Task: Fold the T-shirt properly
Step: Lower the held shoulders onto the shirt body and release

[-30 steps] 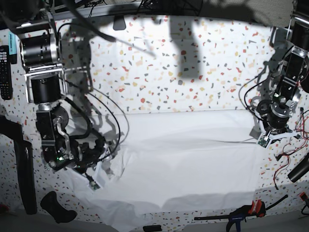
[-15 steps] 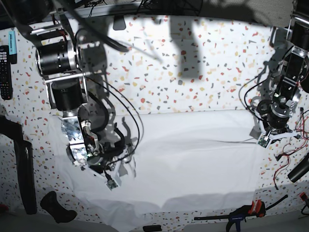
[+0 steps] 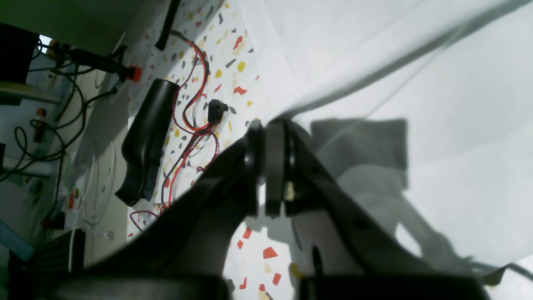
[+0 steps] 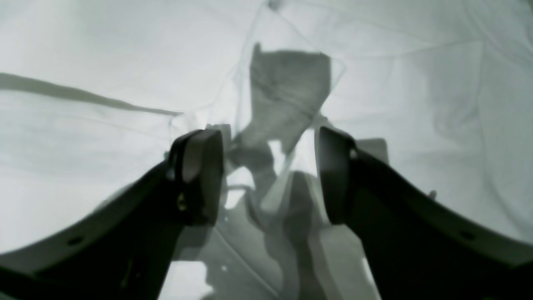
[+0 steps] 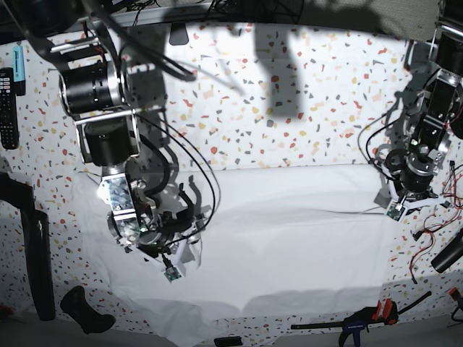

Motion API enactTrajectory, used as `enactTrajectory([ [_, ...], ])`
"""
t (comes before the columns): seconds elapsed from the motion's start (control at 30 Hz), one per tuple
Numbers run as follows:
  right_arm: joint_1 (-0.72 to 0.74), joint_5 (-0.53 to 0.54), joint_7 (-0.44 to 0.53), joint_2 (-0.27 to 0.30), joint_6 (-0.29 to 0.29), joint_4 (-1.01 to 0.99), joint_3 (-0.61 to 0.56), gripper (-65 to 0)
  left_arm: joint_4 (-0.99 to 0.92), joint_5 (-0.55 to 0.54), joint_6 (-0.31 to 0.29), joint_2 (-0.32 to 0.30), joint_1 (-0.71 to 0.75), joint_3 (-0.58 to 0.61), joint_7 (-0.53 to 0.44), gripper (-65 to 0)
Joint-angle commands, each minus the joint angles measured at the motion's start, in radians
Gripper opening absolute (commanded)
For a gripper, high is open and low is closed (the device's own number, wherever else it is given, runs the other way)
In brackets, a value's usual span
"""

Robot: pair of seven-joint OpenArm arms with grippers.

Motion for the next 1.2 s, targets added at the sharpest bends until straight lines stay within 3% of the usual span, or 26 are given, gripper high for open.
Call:
enactTrajectory([
  [0.0, 0.047, 0.031, 0.026, 0.001, -0.001, 0.016, 0.003, -29.3, 0.012, 0.008, 0.021, -0.017, -0.023, -0.008, -0.020, -65.0],
  [0.17, 0.063, 0.130, -0.048, 0.006, -0.001, 0.064, 0.003, -29.3, 0.012, 0.008, 0.021, -0.017, -0.023, -0.008, -0.020, -65.0],
  [0.43, 0.062, 0.132, -0.172, 0.008, -0.001, 0.230, 0.003, -29.3, 0.012, 0.007, 0.021, -0.017, -0.023, -0.008, -0.021, -65.0],
  [1.17, 0.061, 0.128, -0.172, 0.008, 0.000, 0.259, 0.003, -29.3, 0.012, 0.008, 0.021, -0.017, -0.023, -0.008, -0.021, -65.0],
])
